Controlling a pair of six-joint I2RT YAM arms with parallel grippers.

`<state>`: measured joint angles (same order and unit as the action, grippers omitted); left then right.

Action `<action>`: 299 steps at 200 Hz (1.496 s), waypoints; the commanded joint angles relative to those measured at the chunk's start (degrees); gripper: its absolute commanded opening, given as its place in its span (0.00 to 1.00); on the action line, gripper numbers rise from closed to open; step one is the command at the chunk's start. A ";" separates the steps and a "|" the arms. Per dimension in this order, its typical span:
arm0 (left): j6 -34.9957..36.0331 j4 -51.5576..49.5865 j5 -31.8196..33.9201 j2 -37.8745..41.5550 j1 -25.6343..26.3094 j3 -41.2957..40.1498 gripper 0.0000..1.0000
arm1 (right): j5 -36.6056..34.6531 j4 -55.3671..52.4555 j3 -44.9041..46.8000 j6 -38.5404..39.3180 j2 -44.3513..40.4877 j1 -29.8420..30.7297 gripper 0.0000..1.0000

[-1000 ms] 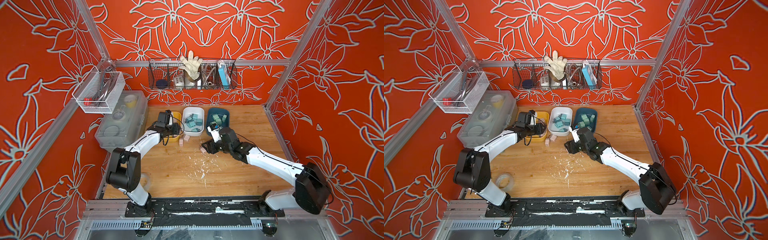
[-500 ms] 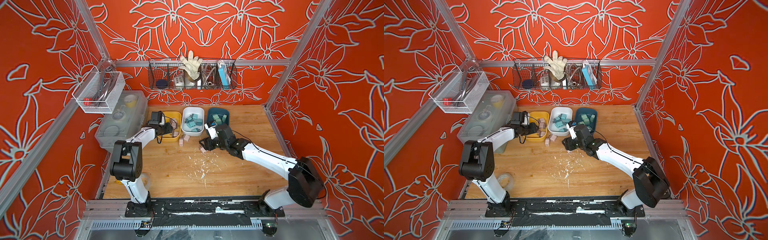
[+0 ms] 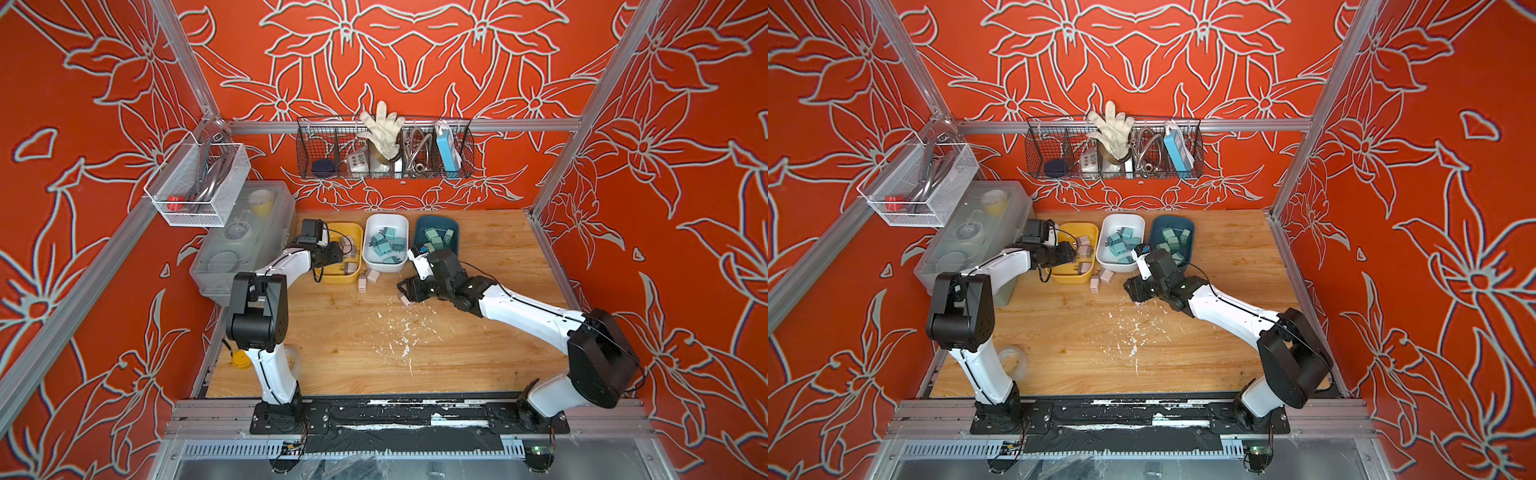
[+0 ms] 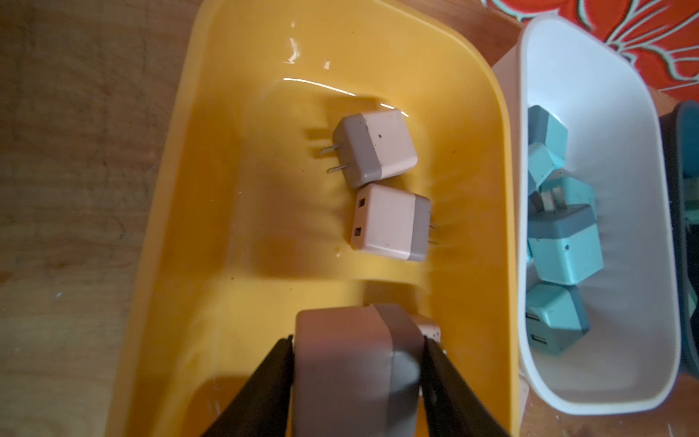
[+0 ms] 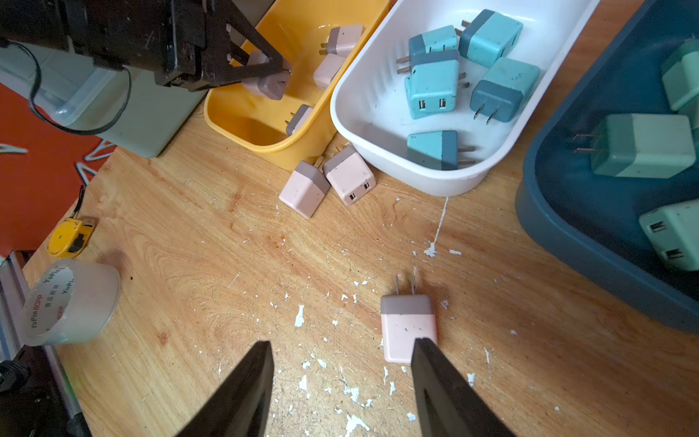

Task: Place the plugs by color into the storage box
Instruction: Place the plug in the storage box.

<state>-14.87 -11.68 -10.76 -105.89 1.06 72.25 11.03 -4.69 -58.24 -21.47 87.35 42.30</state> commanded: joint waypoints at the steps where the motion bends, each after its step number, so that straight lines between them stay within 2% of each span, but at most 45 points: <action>1: -0.25 -1.97 1.32 1.14 -0.40 0.85 0.61 | -0.04 -1.13 -1.76 1.17 0.35 0.05 0.63; 25: -1.31 -0.91 0.83 3.51 -0.36 -0.82 0.64 | -0.39 -0.85 -0.59 1.17 -0.80 0.06 0.63; 86: -3.06 0.34 -1.33 9.37 -0.02 -5.45 0.60 | -0.49 -0.50 2.85 -0.20 -6.12 0.01 0.64; 128: -3.73 0.25 -2.06 13.82 2.37 -9.04 0.57 | -0.39 -0.66 5.90 -1.72 -10.62 0.05 0.64; 226: -4.46 -1.35 2.46 26.45 13.83 -17.05 0.53 | -2.38 -4.38 11.81 -2.09 -20.25 0.05 0.65; 274: -5.19 0.30 4.48 32.04 21.09 -21.71 0.52 | -3.81 -5.89 14.94 1.44 -24.66 0.06 0.66; 299: -4.51 0.39 5.86 32.52 26.02 -22.59 0.52 | -7.94 -3.09 19.01 4.56 -28.24 -0.02 0.66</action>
<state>-19.73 -11.70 -6.72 -74.22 23.40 50.68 7.90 -8.75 -42.33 -20.78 62.06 42.30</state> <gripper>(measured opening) 0.521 0.660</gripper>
